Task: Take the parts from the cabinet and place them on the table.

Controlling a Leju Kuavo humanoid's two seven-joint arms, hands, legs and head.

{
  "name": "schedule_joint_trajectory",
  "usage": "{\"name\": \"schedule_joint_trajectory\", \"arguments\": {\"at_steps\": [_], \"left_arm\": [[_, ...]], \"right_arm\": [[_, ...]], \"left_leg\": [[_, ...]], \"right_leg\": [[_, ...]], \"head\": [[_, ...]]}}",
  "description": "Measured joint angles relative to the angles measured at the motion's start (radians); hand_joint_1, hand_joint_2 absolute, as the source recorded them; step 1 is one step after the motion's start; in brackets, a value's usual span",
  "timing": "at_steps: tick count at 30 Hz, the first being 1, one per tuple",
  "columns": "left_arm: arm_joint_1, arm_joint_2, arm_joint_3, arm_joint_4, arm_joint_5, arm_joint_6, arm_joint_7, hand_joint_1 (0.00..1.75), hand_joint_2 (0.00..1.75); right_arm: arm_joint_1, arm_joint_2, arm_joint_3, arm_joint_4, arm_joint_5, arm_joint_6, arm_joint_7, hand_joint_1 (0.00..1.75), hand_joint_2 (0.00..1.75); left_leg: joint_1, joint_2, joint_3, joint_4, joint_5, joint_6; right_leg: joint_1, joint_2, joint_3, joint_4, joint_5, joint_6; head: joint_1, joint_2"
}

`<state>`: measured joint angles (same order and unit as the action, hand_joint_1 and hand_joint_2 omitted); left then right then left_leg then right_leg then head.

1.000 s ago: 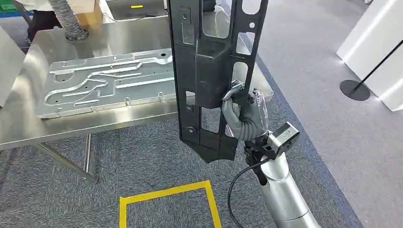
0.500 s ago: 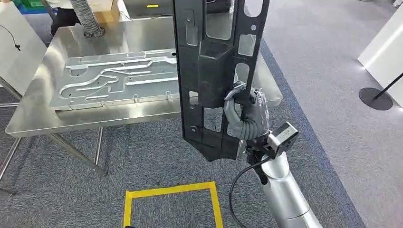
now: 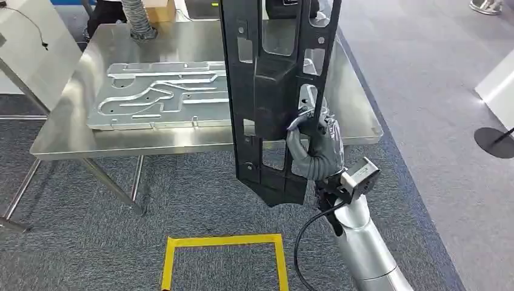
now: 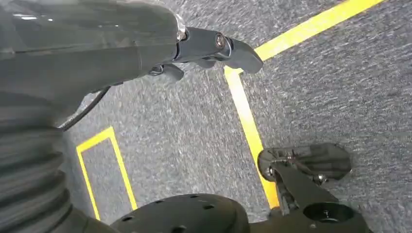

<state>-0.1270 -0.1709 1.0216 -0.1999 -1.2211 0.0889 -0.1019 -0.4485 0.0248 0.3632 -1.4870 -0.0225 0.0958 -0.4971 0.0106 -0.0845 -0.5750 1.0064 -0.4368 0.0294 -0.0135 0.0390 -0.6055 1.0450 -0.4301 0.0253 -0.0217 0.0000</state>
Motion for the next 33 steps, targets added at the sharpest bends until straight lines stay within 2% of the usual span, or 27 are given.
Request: {"name": "schedule_joint_trajectory", "arguments": {"at_steps": [1, 3, 5, 6, 7, 8, 10, 11, 12, 13, 15, 16, 17, 20, 21, 22, 23, 24, 25, 26, 27, 28, 29, 30, 31, 32, 33], "left_arm": [[-0.001, -0.002, 0.0, 0.0, 0.0, 0.0, 0.0, 0.0, 1.75], [-0.001, -0.002, 0.0, 0.0, -0.001, 0.0, 0.0, 0.0, 1.75], [0.001, -0.002, 0.0, 0.0, 0.001, 0.0, 0.0, 0.0, 1.75], [0.0, 0.0, 0.0, 0.0, 0.0, 0.0, 0.0, 0.0, 1.75], [0.0, 0.0, 0.0, 0.0, 0.0, 0.001, 0.001, 0.0, 1.75], [-0.002, 0.0, 0.0, 0.0, 0.0, 0.002, 0.001, 0.0, 1.75], [-0.005, 0.003, 0.0, 0.0, 0.003, 0.002, 0.0, 0.0, 1.75], [-0.008, 0.003, 0.0, 0.0, 0.004, 0.002, -0.001, 0.0, 1.75], [-0.009, 0.004, 0.0, 0.0, 0.004, 0.002, -0.001, 0.0, 1.75], [-0.009, 0.004, 0.0, 0.0, 0.004, 0.002, 0.0, 0.0, 1.75], [-0.003, 0.005, 0.0, 0.0, 0.002, 0.002, 0.002, 0.0, 1.75], [0.0, 0.005, 0.0, 0.0, 0.002, 0.002, 0.001, 0.0, 1.75], [0.001, 0.005, 0.0, 0.0, 0.0, 0.002, 0.001, 0.0, 1.75], [0.002, 0.004, 0.0, 0.0, 0.0, 0.002, 0.0, 0.0, 1.75], [0.001, 0.003, 0.0, 0.0, 0.0, 0.002, 0.0, 0.0, 1.75], [0.001, 0.002, 0.0, 0.0, -0.001, 0.002, 0.0, 0.0, 1.75], [-0.001, 0.002, -0.001, 0.0, -0.001, 0.002, 0.0, 0.0, 1.75], [-0.002, 0.002, -0.001, 0.0, -0.002, 0.003, 0.0, 0.0, 1.75], [-0.002, 0.002, -0.001, 0.0, -0.002, 0.003, 0.001, 0.0, 1.75], [0.0, 0.002, -0.001, 0.0, -0.002, 0.004, 0.001, 0.0, 1.75], [0.0, 0.002, -0.001, 0.0, -0.001, 0.005, 0.002, 0.0, 1.75], [0.0, 0.001, -0.001, 0.0, 0.001, 0.006, 0.001, 0.0, 1.75], [0.0, 0.001, -0.001, 0.0, 0.005, 0.007, 0.0, 0.0, 1.75], [0.001, 0.0, -0.001, 0.0, 0.007, 0.01, 0.0, 0.0, 1.75], [0.002, -0.001, -0.001, 0.0, 0.008, 0.012, 0.0, 0.0, 1.75], [0.003, -0.001, -0.001, 0.0, 0.01, 0.014, -0.002, 0.0, 1.75], [0.006, -0.001, 0.0, 0.0, 0.016, 0.015, -0.004, 0.0, 1.75]], "right_arm": [[0.0, -0.002, 0.0, 0.0, 0.003, 0.0, 0.0, 1.73, 1.75], [0.0, -0.003, 0.0, 0.001, 0.006, 0.0, -0.001, 1.73, 1.75], [-0.001, -0.003, 0.0, 0.001, 0.007, -0.001, 0.0, 1.73, 1.75], [-0.003, -0.003, 0.0, 0.0, 0.007, -0.001, -0.001, 1.73, 1.75], [-0.003, -0.003, 0.0, 0.0, 0.007, -0.001, -0.001, 1.73, 1.75], [-0.004, -0.003, 0.0, 0.0, 0.007, -0.001, -0.002, 1.73, 1.75], [-0.002, -0.004, 0.0, 0.003, 0.007, -0.001, -0.002, 1.73, 1.75], [-0.001, -0.004, 0.0, 0.004, 0.007, -0.001, -0.002, 1.73, 1.75], [-0.001, -0.004, 0.0, 0.006, 0.007, -0.001, -0.002, 1.73, 1.75], [-0.001, -0.004, 0.0, 0.007, 0.008, -0.001, -0.002, 1.73, 1.75], [-0.002, -0.004, 0.001, 0.007, 0.008, 0.0, -0.002, 1.73, 1.75], [-0.004, -0.004, 0.0, 0.007, 0.008, -0.001, -0.002, 1.73, 1.75], [-0.005, -0.004, 0.0, 0.007, 0.007, -0.001, -0.002, 1.73, 1.75], [-0.004, -0.004, 0.001, 0.008, 0.007, -0.001, 0.0, 1.73, 1.75], [-0.005, -0.004, 0.001, 0.008, 0.007, -0.001, 0.0, 1.73, 1.75], [-0.006, -0.004, 0.001, 0.008, 0.007, -0.001, 0.001, 1.73, 1.75], [-0.007, -0.004, 0.0, 0.008, 0.007, -0.001, 0.001, 1.73, 1.75], [-0.006, -0.006, 0.0, 0.008, 0.007, -0.001, 0.001, 1.73, 1.75], [-0.003, -0.007, 0.0, 0.008, 0.007, -0.001, 0.002, 1.73, 1.75], [0.0, -0.01, 0.0, 0.01, 0.007, -0.001, 0.004, 1.73, 1.75], [0.003, -0.011, 0.0, 0.012, 0.007, -0.001, 0.005, 1.73, 1.75], [0.004, -0.012, 0.0, 0.014, 0.007, 0.0, 0.007, 1.73, 1.75], [0.004, -0.012, 0.001, 0.015, 0.007, 0.0, 0.01, 1.73, 1.75], [0.004, -0.012, 0.001, 0.015, 0.007, 0.0, 0.013, 1.73, 1.75], [0.004, -0.012, 0.001, 0.017, 0.007, 0.001, 0.013, 1.73, 1.75], [0.003, -0.012, 0.002, 0.02, 0.008, 0.002, 0.014, 1.73, 1.75], [0.003, -0.011, 0.005, 0.024, 0.01, 0.003, 0.015, 1.73, 1.75]], "left_leg": [[-0.001, -0.007, -0.003, 0.001, 0.0, -0.005], [0.006, -0.028, -0.013, 0.001, 0.003, -0.019], [0.007, -0.049, -0.016, -0.008, 0.007, -0.034], [0.006, -0.025, -0.014, 0.001, 0.0, -0.035], [0.0, 0.034, -0.029, 0.037, -0.026, -0.041], [0.001, 0.057, -0.059, 0.098, -0.061, -0.047], [0.003, 0.07, -0.141, 0.262, -0.133, -0.054], [0.003, 0.071, -0.164, 0.309, -0.142, -0.056], [0.003, 0.073, -0.161, 0.302, -0.122, -0.057], [0.003, 0.075, -0.133, 0.249, -0.087, -0.055], [0.002, 0.084, -0.035, 0.064, 0.001, -0.047], [-0.001, 0.095, -0.007, 0.012, -0.005, -0.039], [-0.008, 0.096, -0.004, 0.0, -0.006, -0.029], [-0.009, 0.091, -0.01, 0.003, -0.006, -0.015], [-0.003, 0.089, -0.003, -0.006, -0.001, -0.008], [-0.001, 0.087, -0.002, -0.008, 0.001, -0.005], [0.0, 0.088, -0.003, -0.008, 0.001, 0.001], [0.0, 0.087, -0.004, -0.008, 0.001, 0.003], [0.0, 0.085, -0.004, -0.008, 0.0, 0.005], [0.0, 0.082, -0.004, -0.007, 0.0, 0.005], [0.0, 0.077, -0.003, -0.007, 0.0, 0.005], [0.0, 0.073, -0.001, -0.007, -0.001, 0.004], [0.0, 0.068, 0.001, -0.006, -0.002, 0.002], [0.0, 0.063, 0.004, -0.004, -0.005, -0.002], [0.0, 0.06, 0.005, -0.003, -0.007, -0.006], [-0.007, 0.058, 0.001, 0.003, -0.011, -0.012], [-0.006, 0.057, -0.002, 0.0, -0.009, -0.016]], "right_leg": [[-0.002, 0.047, 0.019, -0.034, -0.016, -0.005], [0.004, 0.026, 0.016, -0.041, -0.013, -0.007], [0.003, 0.006, 0.021, -0.047, -0.011, -0.02], [-0.005, -0.009, 0.029, -0.061, -0.006, -0.028], [-0.003, -0.02, 0.035, -0.066, -0.007, -0.038], [-0.001, -0.033, 0.036, -0.066, -0.008, -0.04], [0.005, -0.061, 0.036, -0.065, -0.012, -0.045], [0.007, -0.074, 0.036, -0.064, -0.013, -0.045], [0.008, -0.087, 0.037, -0.063, -0.015, -0.045], [0.009, -0.094, 0.039, -0.061, -0.018, -0.044], [0.011, -0.101, 0.045, -0.054, -0.027, -0.037], [0.012, -0.107, 0.044, -0.052, -0.03, -0.034], [0.018, -0.109, 0.039, -0.045, -0.031, -0.03], [0.018, -0.115, 0.038, -0.048, -0.029, -0.018], [0.019, -0.113, 0.036, -0.045, -0.034, -0.012], [0.012, -0.085, 0.03, -0.025, -0.051, -0.005], [0.011, -0.061, 0.003, 0.034, -0.086, 0.0], [0.008, -0.05, -0.041, 0.123, -0.127, 0.004], [0.007, -0.047, -0.085, 0.21, -0.16, 0.008], [0.006, -0.047, -0.116, 0.268, -0.172, 0.01], [0.005, -0.047, -0.127, 0.278, -0.16, 0.011], [0.002, -0.046, -0.111, 0.236, -0.123, 0.01], [0.0, -0.046, -0.078, 0.161, -0.077, 0.008], [-0.001, -0.045, -0.032, 0.061, -0.026, 0.005], [-0.002, -0.037, 0.004, -0.022, -0.002, 0.001], [0.004, -0.033, 0.013, -0.039, -0.014, -0.003], [0.004, -0.034, 0.011, -0.036, -0.013, -0.007]], "head": [[0.0, 0.0], [0.0, 0.0], [0.0, 0.0], [0.0, 0.0], [-0.001, 0.0], [0.0, 0.0], [0.0, 0.0], [0.0, 0.0], [0.0, 0.0], [0.0, 0.0], [0.0, 0.0], [0.0, 0.0], [0.0, 0.0], [0.0, 0.0], [0.0, 0.0], [0.0, 0.0], [0.0, 0.0], [0.0, 0.0], [0.0, 0.0], [0.0, 0.0], [0.0, 0.0], [0.0, 0.0], [0.0, 0.0], [0.0, 0.0], [0.0, 0.0], [0.0, 0.0], [0.0, 0.0]]}}
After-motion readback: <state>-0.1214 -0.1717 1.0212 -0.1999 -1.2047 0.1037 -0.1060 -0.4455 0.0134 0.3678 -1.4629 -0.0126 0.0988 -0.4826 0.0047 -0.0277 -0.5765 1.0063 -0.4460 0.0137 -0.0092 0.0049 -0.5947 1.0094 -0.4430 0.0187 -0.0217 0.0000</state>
